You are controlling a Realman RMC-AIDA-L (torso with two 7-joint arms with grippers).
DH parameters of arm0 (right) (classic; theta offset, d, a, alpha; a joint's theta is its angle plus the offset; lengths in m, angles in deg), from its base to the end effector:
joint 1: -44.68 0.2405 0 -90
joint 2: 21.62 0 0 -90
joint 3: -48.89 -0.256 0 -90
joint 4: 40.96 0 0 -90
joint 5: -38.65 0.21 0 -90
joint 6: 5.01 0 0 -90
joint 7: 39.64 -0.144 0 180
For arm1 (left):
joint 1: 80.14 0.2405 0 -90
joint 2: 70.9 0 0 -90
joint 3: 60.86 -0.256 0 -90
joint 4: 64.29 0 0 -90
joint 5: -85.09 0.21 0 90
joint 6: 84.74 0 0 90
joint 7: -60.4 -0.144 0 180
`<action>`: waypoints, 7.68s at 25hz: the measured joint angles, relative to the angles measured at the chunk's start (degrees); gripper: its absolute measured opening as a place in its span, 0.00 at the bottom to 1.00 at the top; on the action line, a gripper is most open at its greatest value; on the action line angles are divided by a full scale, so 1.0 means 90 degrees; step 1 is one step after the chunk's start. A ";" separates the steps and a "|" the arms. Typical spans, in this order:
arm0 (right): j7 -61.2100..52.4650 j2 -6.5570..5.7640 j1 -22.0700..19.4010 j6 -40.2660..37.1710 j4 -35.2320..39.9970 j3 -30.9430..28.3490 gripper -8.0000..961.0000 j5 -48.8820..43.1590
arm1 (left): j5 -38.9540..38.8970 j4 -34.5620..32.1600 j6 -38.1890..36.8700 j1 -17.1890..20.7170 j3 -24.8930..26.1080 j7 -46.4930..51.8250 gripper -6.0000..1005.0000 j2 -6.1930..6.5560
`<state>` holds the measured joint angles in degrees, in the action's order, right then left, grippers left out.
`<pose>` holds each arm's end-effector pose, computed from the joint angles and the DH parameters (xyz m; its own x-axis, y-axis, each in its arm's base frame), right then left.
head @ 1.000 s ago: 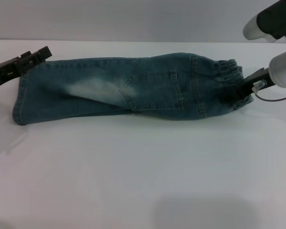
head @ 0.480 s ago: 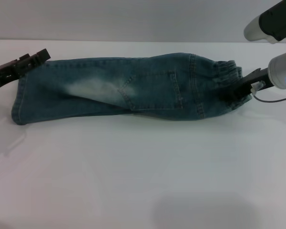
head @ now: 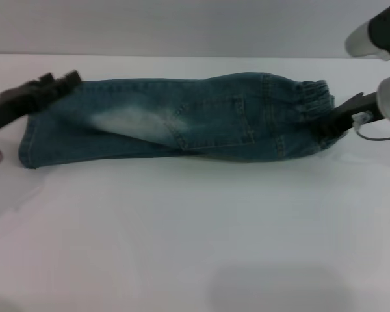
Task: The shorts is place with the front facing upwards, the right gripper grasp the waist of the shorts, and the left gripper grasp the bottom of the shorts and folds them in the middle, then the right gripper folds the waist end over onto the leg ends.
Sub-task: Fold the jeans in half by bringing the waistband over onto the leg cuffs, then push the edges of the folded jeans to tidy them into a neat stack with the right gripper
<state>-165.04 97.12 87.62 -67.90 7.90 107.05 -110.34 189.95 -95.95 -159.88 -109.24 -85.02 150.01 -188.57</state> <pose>0.2372 0.4253 0.0038 0.7848 -0.6191 -0.0281 -0.5298 -0.6466 -0.5489 -0.3102 0.3596 0.0467 0.4140 0.4227 0.8062 0.8547 -0.4852 -0.1845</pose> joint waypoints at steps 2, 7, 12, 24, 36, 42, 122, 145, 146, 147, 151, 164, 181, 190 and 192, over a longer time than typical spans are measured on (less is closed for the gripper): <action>-0.0022 -0.0001 -0.0145 -0.0398 0.0419 -0.0002 0.16 0.0015 | 0.0000 0.0182 0.0032 -0.0093 -0.0099 -0.0327 0.81 -0.0009; -0.0045 -0.0004 -0.0491 -0.1904 0.1776 -0.0108 0.09 0.0089 | 0.0012 0.0916 0.0394 -0.0482 -0.0206 -0.1294 0.81 -0.0019; -0.0047 -0.0011 -0.0724 -0.3306 0.2994 -0.0524 0.09 0.0091 | 0.0000 0.1526 0.1060 -0.0861 -0.0517 -0.1940 0.81 -0.0057; 0.0110 -0.0145 -0.0758 -0.5003 0.4051 -0.1707 0.09 0.0912 | -0.0305 0.2887 0.1906 -0.1695 -0.0504 -0.3252 0.81 -0.0112; 0.0044 -0.0215 -0.0665 -0.5183 0.4107 -0.2114 0.09 0.1681 | -0.0276 0.4246 0.1920 -0.2039 -0.0508 -0.4317 0.81 -0.0158; 0.0047 -0.0309 -0.0507 -0.5057 0.3728 -0.2232 0.09 0.2263 | -0.0256 0.4576 0.1989 -0.2077 -0.0509 -0.4593 0.81 -0.0157; 0.2073 -0.0011 0.0971 -0.1817 -0.0680 0.1478 0.53 0.4360 | 0.1874 0.3293 0.1309 -0.0560 0.4305 -0.5600 0.81 -0.0051; 0.1440 0.0092 0.1514 -0.1874 -0.1134 0.2138 0.58 0.2331 | 0.1875 0.3347 0.1407 -0.0553 0.4780 -0.5602 0.81 -0.0040; 0.1440 0.0090 0.1516 -0.1736 -0.1135 0.2208 0.58 0.2432 | 0.1875 0.3370 0.1407 -0.0536 0.4782 -0.5602 0.81 -0.0042; 0.1441 0.0082 0.1519 -0.1610 -0.1127 0.2252 0.58 0.2549 | 0.1875 0.3376 0.1408 -0.0518 0.4783 -0.5602 0.81 -0.0046; 0.1472 0.0049 0.1571 -0.1229 -0.1042 0.2293 0.58 0.2921 | 0.1875 0.3472 0.1426 -0.0479 0.4784 -0.5602 0.81 -0.0050; 0.2721 0.0030 0.0595 0.1072 -0.0947 0.2497 0.58 0.5427 | 0.1875 0.3538 0.1425 -0.0356 0.4795 -0.5602 0.81 -0.0047; 0.1601 -0.0769 -0.0267 -0.4557 -0.0316 0.1344 0.58 0.5421 | 0.1875 0.3496 0.1253 -0.0266 0.4956 -0.5594 0.81 -0.0020; 0.1035 -0.0358 0.0012 -0.4381 -0.0326 0.1320 0.58 0.3019 | 0.1875 0.3508 0.1189 -0.0273 0.4964 -0.5599 0.81 -0.0020; 0.0867 -0.0222 0.0070 -0.4125 -0.0307 0.1319 0.58 0.2509 | 0.1875 0.3508 0.1179 -0.0260 0.4985 -0.5600 0.81 -0.0020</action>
<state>-157.24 95.12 88.25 -105.03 5.14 118.93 -87.76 206.82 -64.38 -149.27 -111.59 -40.16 99.61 -188.75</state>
